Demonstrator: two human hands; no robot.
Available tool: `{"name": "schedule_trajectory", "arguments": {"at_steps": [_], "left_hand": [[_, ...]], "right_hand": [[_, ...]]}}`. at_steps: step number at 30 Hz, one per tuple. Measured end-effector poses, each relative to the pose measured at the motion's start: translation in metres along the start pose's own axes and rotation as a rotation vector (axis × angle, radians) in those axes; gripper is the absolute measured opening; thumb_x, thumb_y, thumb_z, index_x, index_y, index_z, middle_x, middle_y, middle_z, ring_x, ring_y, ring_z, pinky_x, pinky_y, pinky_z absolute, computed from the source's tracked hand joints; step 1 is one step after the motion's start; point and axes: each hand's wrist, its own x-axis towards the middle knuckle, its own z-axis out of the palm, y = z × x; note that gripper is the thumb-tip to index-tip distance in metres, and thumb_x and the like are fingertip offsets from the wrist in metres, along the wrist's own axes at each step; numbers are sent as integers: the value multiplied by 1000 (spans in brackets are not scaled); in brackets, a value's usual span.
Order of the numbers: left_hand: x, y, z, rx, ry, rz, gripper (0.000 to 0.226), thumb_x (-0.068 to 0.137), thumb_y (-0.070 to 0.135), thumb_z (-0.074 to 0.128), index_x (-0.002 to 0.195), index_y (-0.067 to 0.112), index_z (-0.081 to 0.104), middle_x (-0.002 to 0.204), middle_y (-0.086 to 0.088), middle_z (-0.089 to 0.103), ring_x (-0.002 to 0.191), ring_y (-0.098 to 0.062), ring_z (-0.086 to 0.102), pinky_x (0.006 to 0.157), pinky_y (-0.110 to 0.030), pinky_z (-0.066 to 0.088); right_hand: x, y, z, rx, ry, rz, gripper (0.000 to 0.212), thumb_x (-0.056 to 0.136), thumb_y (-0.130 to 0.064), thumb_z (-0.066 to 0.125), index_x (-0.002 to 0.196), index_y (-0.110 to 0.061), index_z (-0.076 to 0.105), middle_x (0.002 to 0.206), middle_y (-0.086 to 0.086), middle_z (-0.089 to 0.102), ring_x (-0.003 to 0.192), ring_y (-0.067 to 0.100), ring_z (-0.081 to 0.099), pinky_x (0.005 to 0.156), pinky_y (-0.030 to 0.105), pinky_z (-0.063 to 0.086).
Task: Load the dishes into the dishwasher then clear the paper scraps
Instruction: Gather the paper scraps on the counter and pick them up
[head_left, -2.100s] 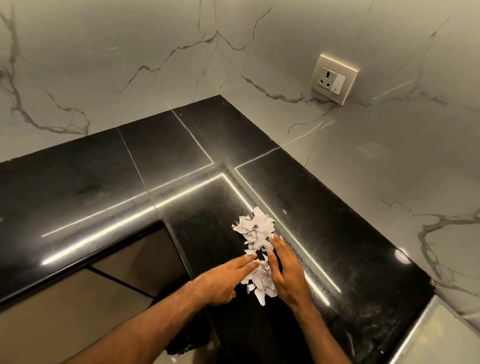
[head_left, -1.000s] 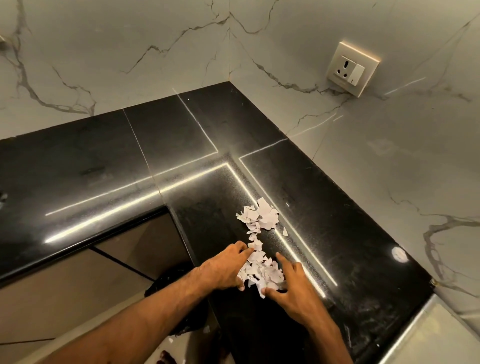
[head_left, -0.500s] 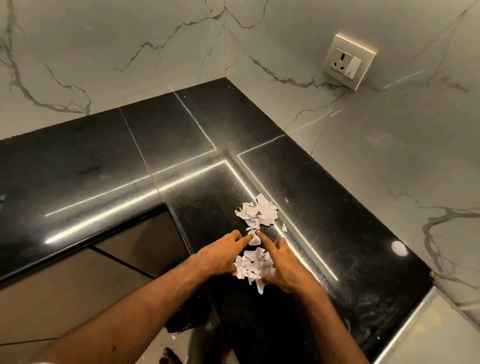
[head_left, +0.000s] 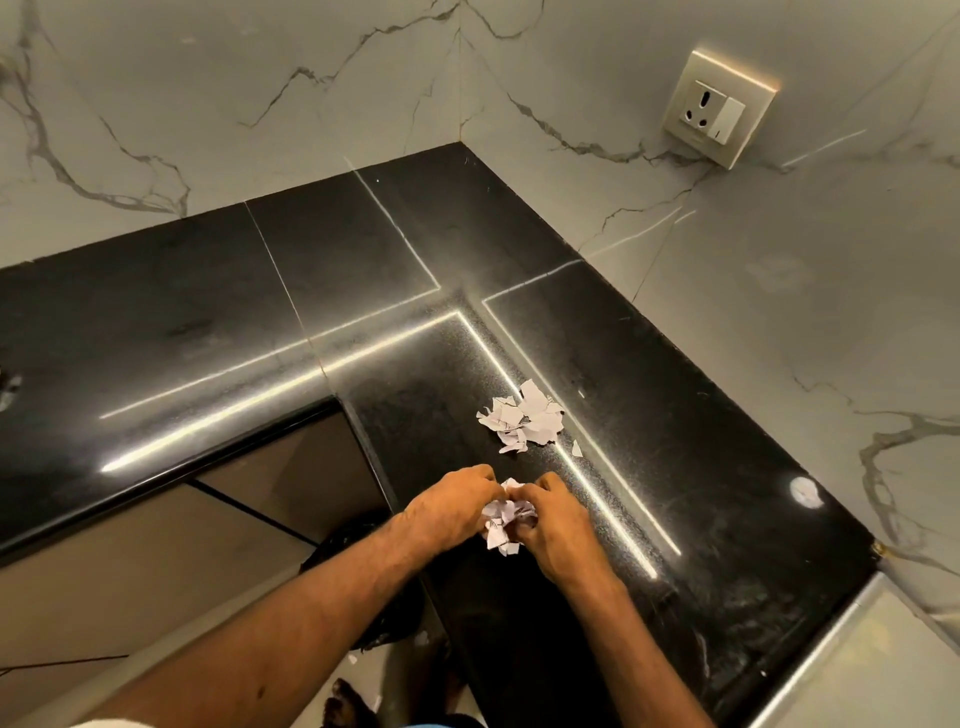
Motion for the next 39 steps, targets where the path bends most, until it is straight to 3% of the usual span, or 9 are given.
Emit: {"name": "schedule_trajectory", "arguments": {"at_steps": [6, 12, 15, 18, 23, 27, 31, 35, 39], "left_hand": [[2, 9, 0, 55, -51, -51, 28, 99, 21, 62, 126, 21, 69, 120, -7, 56, 110, -26, 59, 96, -40, 52], [3, 14, -2, -14, -10, -107, 24, 101, 19, 53, 116, 17, 72, 113, -9, 65, 105, -28, 64, 90, -38, 55], [3, 17, -7, -52, -13, -98, 23, 101, 18, 53, 114, 14, 71, 110, -10, 65, 104, -28, 64, 84, -35, 50], [-3, 19, -15, -92, 6, -40, 24, 100, 23, 58, 119, 17, 71, 112, -7, 62, 106, -25, 62, 88, -34, 50], [-20, 15, -10, -112, 44, 46, 33, 100, 26, 61, 132, 26, 65, 121, -3, 59, 112, -20, 58, 101, -37, 49], [-28, 10, 6, -113, 18, 38, 41, 102, 32, 57, 142, 22, 55, 132, -3, 54, 121, -21, 54, 106, -36, 45], [-40, 9, 20, -142, 51, 48, 52, 103, 42, 54, 147, 16, 47, 141, -3, 47, 127, -18, 50, 109, -32, 43], [-49, 5, 22, -95, 77, 71, 72, 96, 48, 62, 157, 20, 33, 152, 1, 36, 135, -14, 40, 110, -26, 37], [-46, 9, 24, -74, 19, 23, 91, 91, 40, 72, 161, 22, 17, 155, -1, 32, 139, -17, 38, 113, -30, 37]], "right_hand": [[-9, -5, 18, -42, 119, 23, 16, 89, -19, 77, 102, -27, 76, 99, -12, 53, 90, 14, 55, 74, 25, 48], [-6, -11, 9, -53, 144, 26, 7, 93, -18, 73, 97, -22, 77, 96, -9, 62, 85, 9, 54, 62, 9, 33], [-8, -10, 2, -21, 169, 26, 4, 92, -20, 76, 95, -21, 78, 92, -8, 62, 83, 12, 58, 67, 13, 42], [-12, -6, -9, 22, 187, 52, 7, 92, -18, 76, 95, -24, 78, 91, -9, 63, 84, 11, 60, 76, 28, 53], [-21, 0, -18, 45, 173, 81, 12, 90, -18, 76, 96, -28, 78, 93, -13, 65, 87, 9, 62, 80, 27, 52], [-28, 2, -10, 105, 146, 122, 13, 93, -19, 74, 103, -27, 76, 104, -11, 67, 99, 10, 64, 89, 31, 56], [-34, 1, -6, 40, 65, 124, 29, 98, -29, 66, 126, -28, 69, 110, -11, 56, 100, 9, 58, 86, 26, 50], [-40, 0, -9, 30, -29, 104, 58, 95, -39, 65, 150, -34, 46, 130, -8, 47, 108, 8, 51, 90, 25, 44], [-42, -2, -6, -36, -94, 54, 77, 91, -45, 72, 157, -42, 33, 141, -4, 39, 127, 15, 47, 102, 29, 45]]}}
